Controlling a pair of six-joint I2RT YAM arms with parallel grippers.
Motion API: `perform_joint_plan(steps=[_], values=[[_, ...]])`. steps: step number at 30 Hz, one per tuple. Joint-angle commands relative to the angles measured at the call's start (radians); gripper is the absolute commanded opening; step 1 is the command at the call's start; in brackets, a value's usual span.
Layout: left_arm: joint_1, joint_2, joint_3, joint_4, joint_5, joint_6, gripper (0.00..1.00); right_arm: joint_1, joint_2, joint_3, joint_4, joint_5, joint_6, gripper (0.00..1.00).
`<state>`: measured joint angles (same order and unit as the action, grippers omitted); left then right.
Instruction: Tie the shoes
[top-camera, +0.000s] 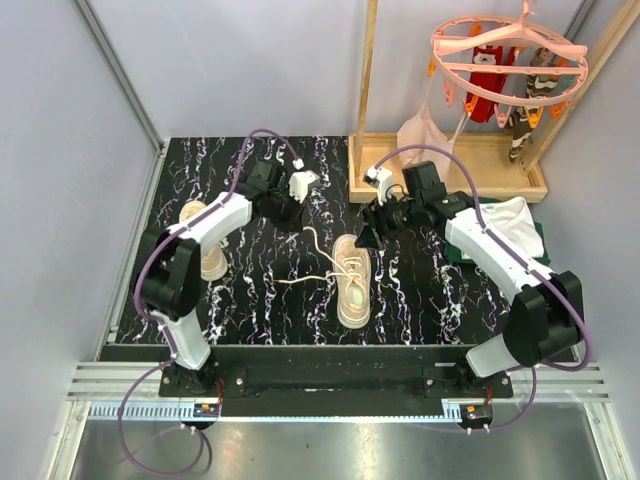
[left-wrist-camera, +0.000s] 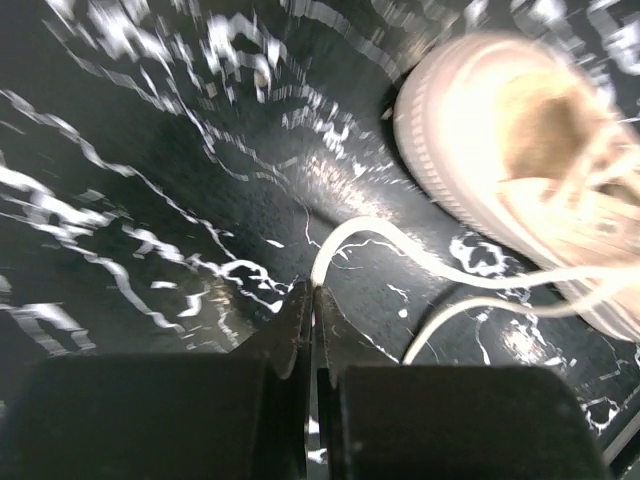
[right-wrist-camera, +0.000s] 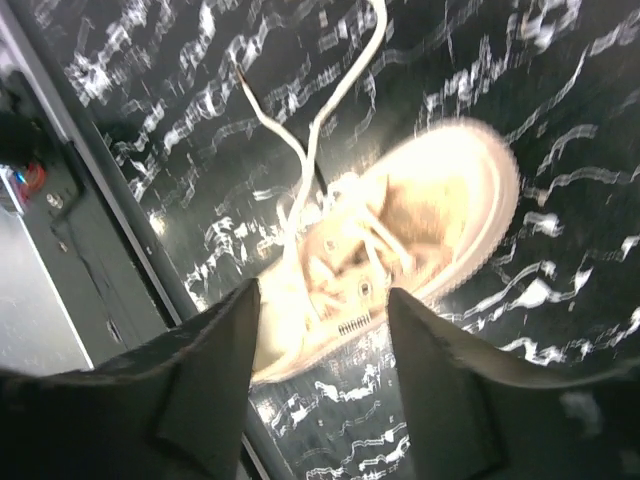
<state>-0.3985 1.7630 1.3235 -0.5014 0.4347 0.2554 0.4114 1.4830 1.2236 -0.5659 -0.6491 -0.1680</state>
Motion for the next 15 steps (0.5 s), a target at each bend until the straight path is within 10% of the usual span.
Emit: perform_joint_plan(steps=[1, 15], values=[[0.000, 0.085, 0.054, 0.004, -0.053, -0.090, 0.00, 0.004, -0.035, -0.055, -0.031, 0.043, -0.062, 0.59], [0.006, 0.147, 0.013, 0.006, -0.070, -0.102, 0.00, 0.230, -0.032, -0.095, 0.030, 0.092, -0.119, 0.45]])
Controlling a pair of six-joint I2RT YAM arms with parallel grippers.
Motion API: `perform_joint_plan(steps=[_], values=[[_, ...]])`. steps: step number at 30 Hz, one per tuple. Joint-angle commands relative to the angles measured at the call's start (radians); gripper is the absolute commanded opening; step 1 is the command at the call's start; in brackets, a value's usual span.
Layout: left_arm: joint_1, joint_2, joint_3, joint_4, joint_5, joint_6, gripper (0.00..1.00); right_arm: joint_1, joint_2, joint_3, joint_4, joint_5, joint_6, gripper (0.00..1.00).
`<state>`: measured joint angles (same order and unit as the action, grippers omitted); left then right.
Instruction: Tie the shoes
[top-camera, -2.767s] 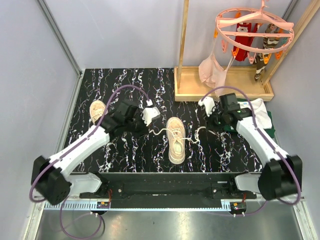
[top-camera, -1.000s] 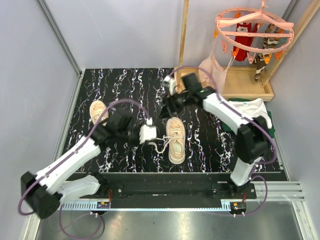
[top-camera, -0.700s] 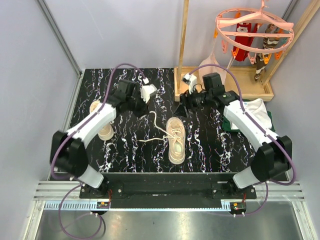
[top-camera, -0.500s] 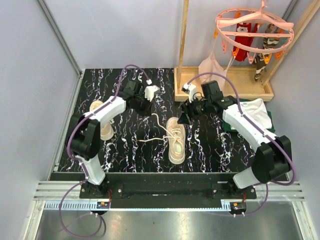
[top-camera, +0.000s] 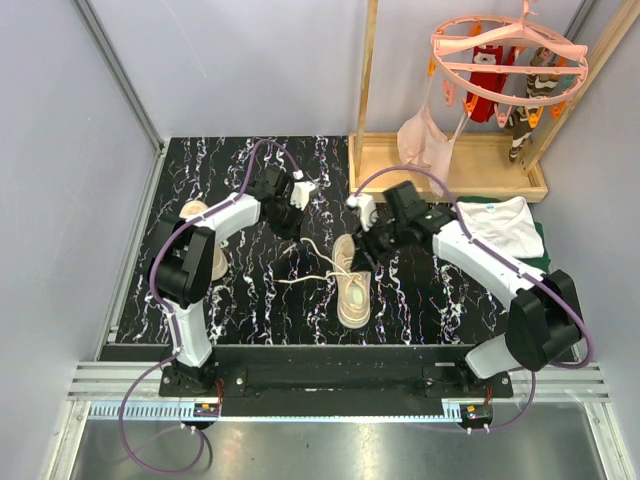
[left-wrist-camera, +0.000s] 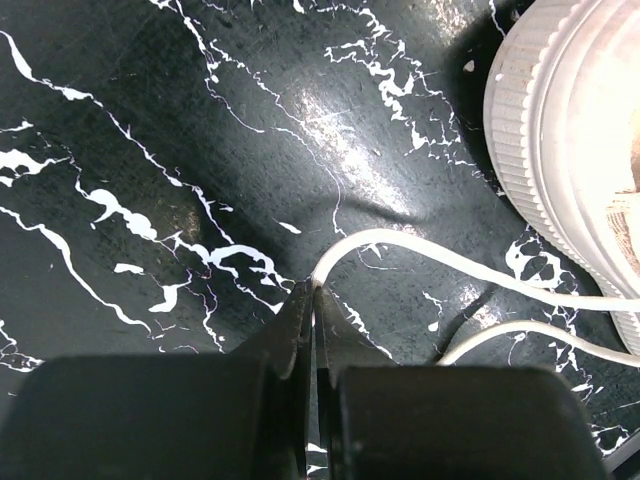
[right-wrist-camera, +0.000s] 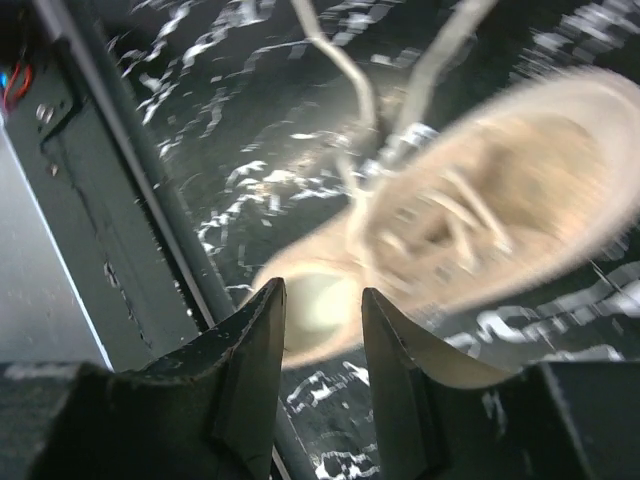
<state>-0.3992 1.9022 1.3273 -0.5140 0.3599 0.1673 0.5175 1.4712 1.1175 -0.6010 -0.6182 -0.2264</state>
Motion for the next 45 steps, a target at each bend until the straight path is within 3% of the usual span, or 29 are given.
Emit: perform_joint_plan(steps=[1, 7, 15, 34, 38, 41, 45], values=[[0.007, 0.011, 0.007, 0.017, 0.019, -0.014, 0.00, 0.148, -0.003, 0.022, 0.081, 0.087, -0.065, 0.45], [0.016, 0.029, 0.016, -0.003, 0.043, -0.017, 0.00, 0.277, 0.178, 0.140, 0.217, 0.169, -0.080, 0.44], [0.030, 0.058, 0.046, -0.058, 0.094, -0.005, 0.00, 0.364, 0.356, 0.151, 0.480, 0.170, -0.099, 0.48], [0.033, 0.069, 0.033, -0.086, 0.113, 0.006, 0.00, 0.384, 0.583, 0.197, 0.543, 0.169, -0.174, 0.52], [0.033, 0.075, 0.042, -0.093, 0.114, 0.008, 0.00, 0.386, 0.616, 0.205, 0.520, 0.190, -0.189, 0.47], [0.034, 0.078, 0.047, -0.098, 0.114, 0.012, 0.00, 0.386, 0.627, 0.208, 0.482, 0.196, -0.200, 0.36], [0.034, 0.077, 0.050, -0.103, 0.114, 0.014, 0.00, 0.388, 0.606, 0.176, 0.452, 0.199, -0.215, 0.11]])
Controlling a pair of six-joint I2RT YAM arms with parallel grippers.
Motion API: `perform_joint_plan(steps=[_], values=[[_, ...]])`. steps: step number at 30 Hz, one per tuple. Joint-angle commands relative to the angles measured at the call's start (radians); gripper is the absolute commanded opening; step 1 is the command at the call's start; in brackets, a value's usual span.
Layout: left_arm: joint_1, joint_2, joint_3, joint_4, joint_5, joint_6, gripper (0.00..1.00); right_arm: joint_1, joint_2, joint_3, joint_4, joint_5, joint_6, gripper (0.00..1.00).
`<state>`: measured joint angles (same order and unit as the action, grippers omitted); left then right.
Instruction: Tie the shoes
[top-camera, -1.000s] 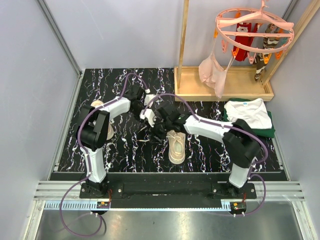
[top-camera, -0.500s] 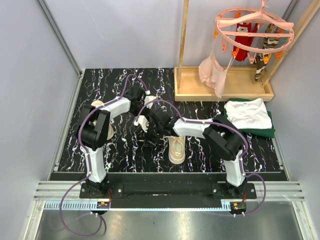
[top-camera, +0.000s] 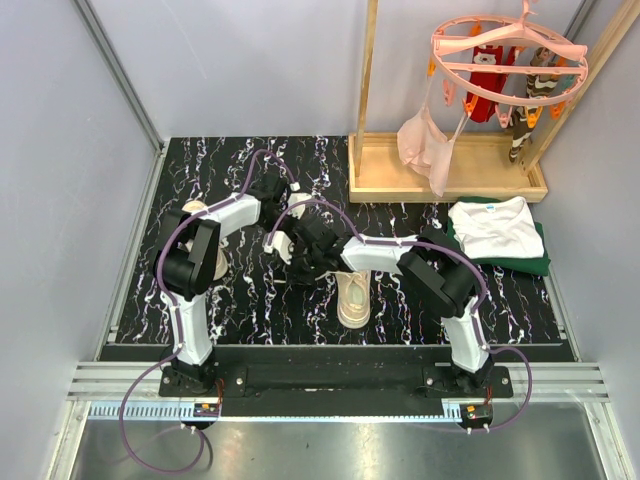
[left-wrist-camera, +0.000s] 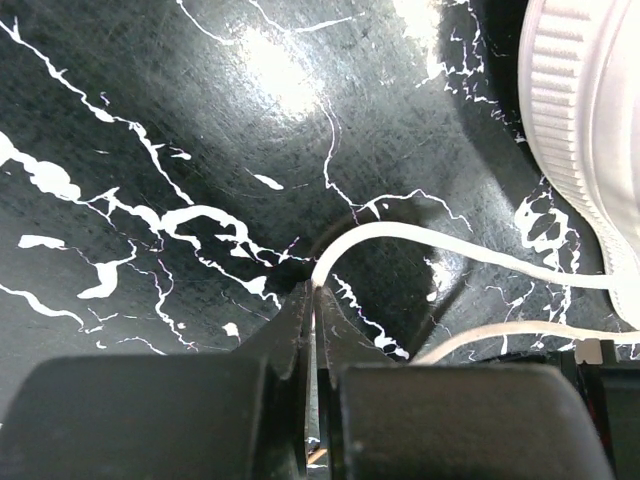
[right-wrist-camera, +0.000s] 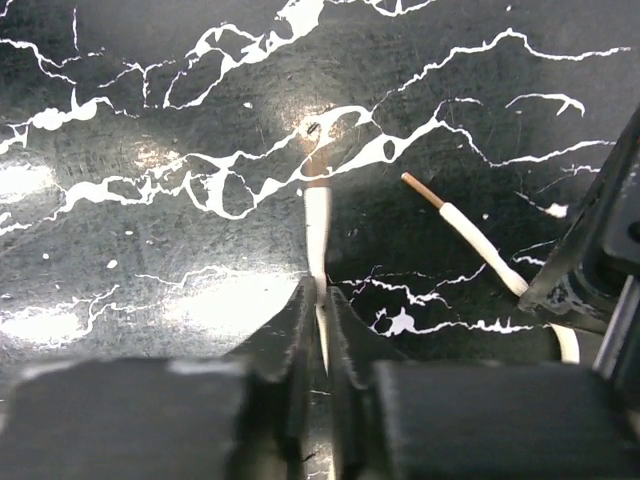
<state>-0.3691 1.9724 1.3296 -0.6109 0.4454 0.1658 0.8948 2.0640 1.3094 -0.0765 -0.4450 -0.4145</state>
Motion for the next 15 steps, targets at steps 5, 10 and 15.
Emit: perform_joint_plan(steps=[5, 10, 15], values=[[0.002, 0.005, 0.049, -0.012, 0.032, 0.020, 0.00, 0.012, -0.096, -0.059, -0.152, -0.009, -0.033, 0.00], [0.004, 0.009, 0.051, -0.015, 0.035, 0.020, 0.00, 0.010, -0.157, -0.052, -0.184, -0.021, -0.035, 0.13], [0.004, 0.002, 0.049, -0.013, 0.042, 0.017, 0.00, 0.010, -0.131, 0.028, -0.230, -0.003, -0.040, 0.27]])
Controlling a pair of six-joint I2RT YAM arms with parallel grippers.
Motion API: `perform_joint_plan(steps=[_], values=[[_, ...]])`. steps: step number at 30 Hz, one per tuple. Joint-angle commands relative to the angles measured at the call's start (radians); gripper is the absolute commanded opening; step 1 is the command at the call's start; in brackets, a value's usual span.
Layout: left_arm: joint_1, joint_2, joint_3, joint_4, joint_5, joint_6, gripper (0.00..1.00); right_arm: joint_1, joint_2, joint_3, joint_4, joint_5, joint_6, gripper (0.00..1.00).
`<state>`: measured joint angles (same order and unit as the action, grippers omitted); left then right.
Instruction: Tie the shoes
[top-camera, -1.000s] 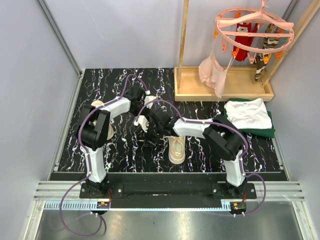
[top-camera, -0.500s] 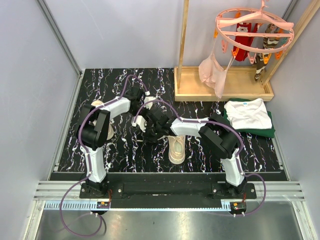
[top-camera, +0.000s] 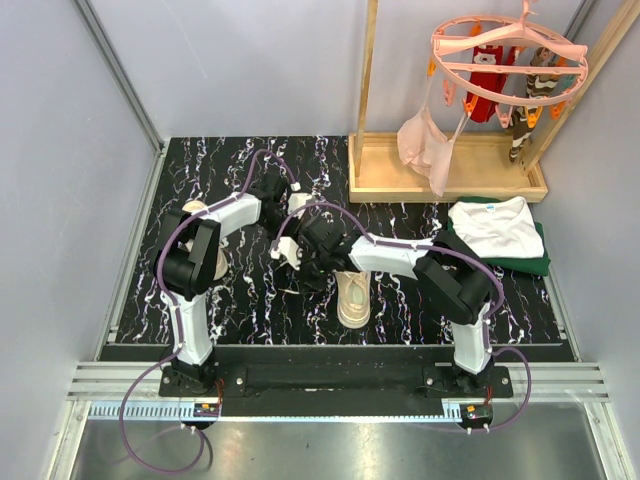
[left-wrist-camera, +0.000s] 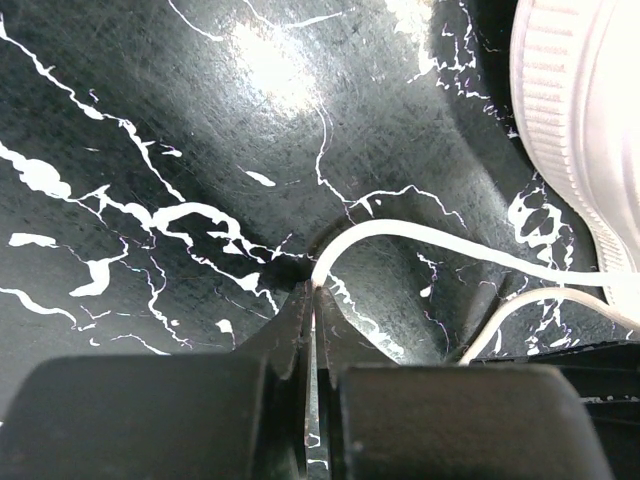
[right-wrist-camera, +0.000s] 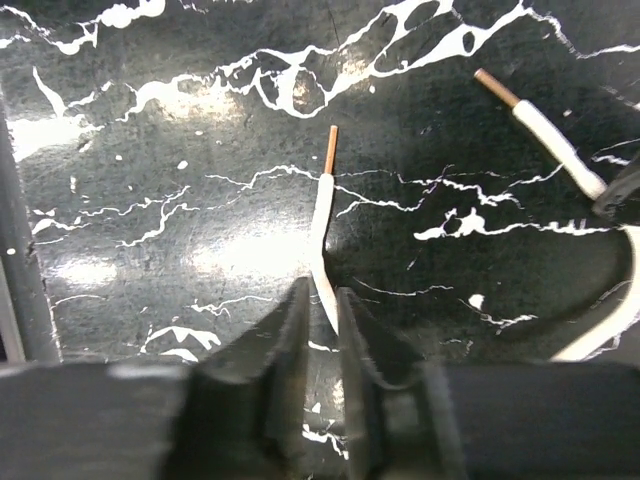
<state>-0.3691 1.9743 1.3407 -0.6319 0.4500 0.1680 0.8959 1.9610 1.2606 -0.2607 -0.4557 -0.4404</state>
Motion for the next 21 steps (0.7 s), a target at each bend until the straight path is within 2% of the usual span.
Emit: perform_joint_plan(steps=[1, 4, 6, 21], values=[[0.004, -0.003, 0.038, 0.008, 0.038, 0.015, 0.00, 0.009, -0.016, 0.086, -0.057, 0.009, -0.014, 0.31], [0.002, -0.006, 0.035, 0.008, 0.035, 0.015, 0.00, 0.009, 0.002, 0.102, -0.068, 0.018, -0.029, 0.39], [0.004, -0.008, 0.032, 0.008, 0.036, 0.015, 0.00, 0.009, 0.016, 0.105, -0.068, 0.035, -0.047, 0.40], [0.002, -0.002, 0.029, 0.008, 0.042, 0.008, 0.00, 0.074, 0.082, 0.013, -0.038, 0.138, -0.126, 0.40]])
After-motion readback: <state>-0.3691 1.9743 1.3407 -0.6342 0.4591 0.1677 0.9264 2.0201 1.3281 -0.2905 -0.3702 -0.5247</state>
